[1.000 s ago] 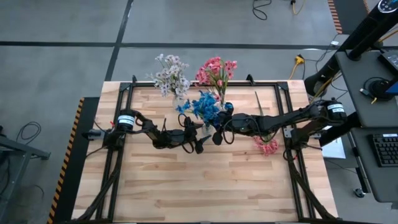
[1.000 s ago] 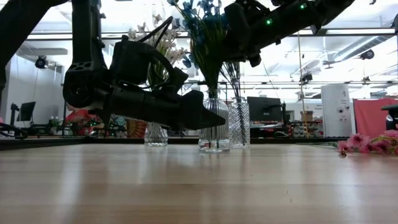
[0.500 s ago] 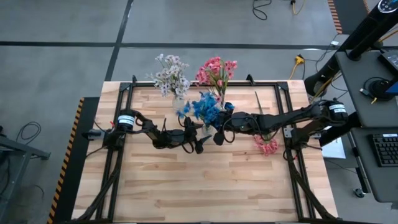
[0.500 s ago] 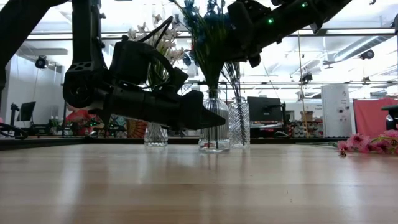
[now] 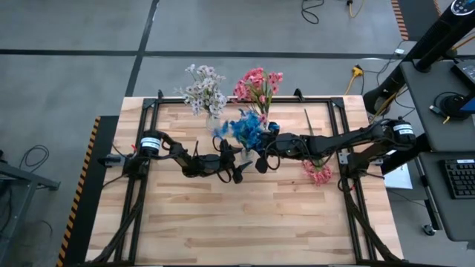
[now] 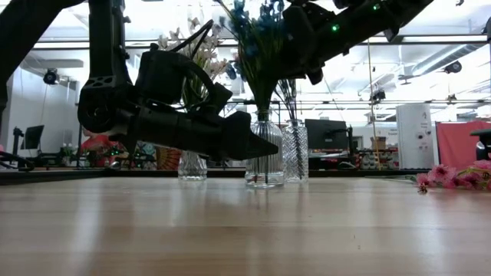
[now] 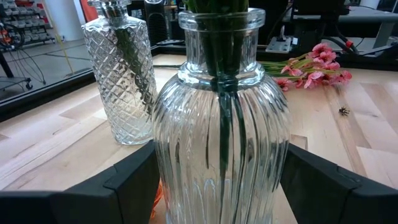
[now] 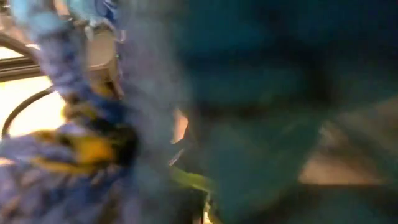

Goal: Sort flowers into vase by color
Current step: Put the blue flowers into the middle transparent vase

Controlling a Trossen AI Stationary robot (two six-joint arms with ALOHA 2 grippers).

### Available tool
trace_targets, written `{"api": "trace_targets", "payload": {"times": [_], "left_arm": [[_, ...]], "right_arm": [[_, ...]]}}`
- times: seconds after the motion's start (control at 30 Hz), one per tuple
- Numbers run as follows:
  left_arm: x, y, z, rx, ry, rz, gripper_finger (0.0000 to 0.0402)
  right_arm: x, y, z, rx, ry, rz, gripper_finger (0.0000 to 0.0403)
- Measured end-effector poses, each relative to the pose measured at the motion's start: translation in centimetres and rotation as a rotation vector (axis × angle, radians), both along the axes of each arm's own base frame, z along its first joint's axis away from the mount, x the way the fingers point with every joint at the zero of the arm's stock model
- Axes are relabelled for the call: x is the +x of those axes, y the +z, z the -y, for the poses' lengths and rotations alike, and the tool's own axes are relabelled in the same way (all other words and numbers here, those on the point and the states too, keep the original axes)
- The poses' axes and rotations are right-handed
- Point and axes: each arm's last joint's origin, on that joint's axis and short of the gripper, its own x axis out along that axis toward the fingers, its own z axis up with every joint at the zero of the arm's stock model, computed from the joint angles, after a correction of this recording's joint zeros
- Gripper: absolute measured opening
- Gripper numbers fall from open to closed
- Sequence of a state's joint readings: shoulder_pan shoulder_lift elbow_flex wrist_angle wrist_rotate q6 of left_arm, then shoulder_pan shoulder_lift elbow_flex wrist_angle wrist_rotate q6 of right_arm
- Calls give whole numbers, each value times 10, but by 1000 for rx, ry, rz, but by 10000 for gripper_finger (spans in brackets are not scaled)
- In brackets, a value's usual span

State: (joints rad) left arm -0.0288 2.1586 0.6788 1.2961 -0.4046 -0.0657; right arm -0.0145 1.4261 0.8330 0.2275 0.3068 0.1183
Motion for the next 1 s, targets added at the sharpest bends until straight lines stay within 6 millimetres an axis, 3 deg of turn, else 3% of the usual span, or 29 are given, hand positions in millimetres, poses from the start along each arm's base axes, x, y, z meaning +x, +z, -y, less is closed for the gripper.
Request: {"api": "trace_targets", "payload": {"times": [0.43,0.53,0.63,0.73,0.83,0.93,1.0], "left_arm": [[0,0,0,1,0,0,272],[0,0,0,0,1,0,272],[0,0,0,1,-2,-1,272],[0,0,0,-1,-3,1,272],[0,0,0,1,-5,-1,272],[0,0,0,-1,-7,1,272],[0,0,0,1,-7,-1,272]], "right_arm": [[2,-1,0,9,42,-6,26],[0,2,2,-16,-27,-14,26],[1,2,0,16,46,-8,26],[-2,3,2,1,-31,-12,26],[-1,3,1,29,47,-13,26],[-2,4,3,20,-23,-11,26],[-1,2,3,49,46,-14,26]]}}
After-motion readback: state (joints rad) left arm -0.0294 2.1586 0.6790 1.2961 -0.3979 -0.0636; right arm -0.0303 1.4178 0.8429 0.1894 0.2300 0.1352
